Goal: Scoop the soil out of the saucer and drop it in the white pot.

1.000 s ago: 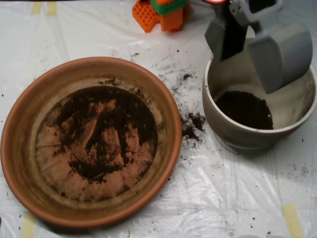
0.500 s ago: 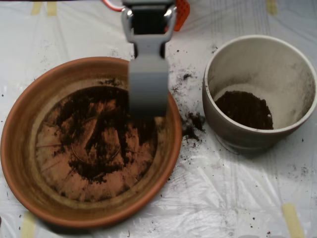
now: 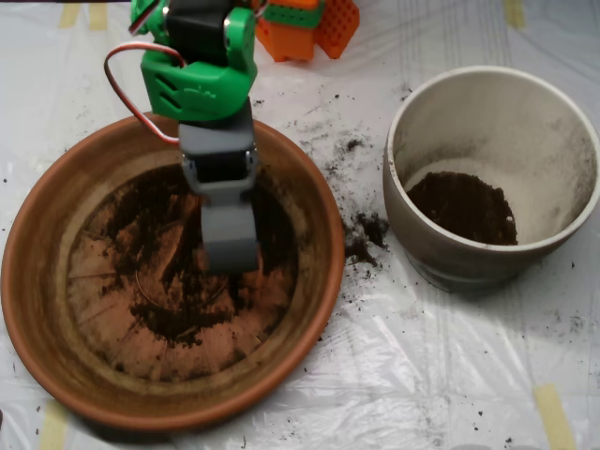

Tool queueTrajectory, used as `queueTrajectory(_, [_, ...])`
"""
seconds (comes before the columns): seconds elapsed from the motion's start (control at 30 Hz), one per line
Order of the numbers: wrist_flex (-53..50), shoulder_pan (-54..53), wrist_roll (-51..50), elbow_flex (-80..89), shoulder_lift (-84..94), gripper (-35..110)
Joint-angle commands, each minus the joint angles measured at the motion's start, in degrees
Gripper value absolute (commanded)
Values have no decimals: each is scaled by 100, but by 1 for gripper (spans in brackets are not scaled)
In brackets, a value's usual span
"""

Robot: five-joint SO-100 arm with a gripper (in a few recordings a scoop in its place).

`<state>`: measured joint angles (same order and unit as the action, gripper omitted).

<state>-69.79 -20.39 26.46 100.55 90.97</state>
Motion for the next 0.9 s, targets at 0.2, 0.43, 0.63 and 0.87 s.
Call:
queueTrajectory(0.2, [571,18,1239,475,-387,38])
queueTrajectory(0.43, [264,176,1714,141,-1143,42])
queueTrajectory(0.63, [132,202,1960,53,-1371,35])
queueTrajectory(0.87, [308,211,2426,686,-756,27])
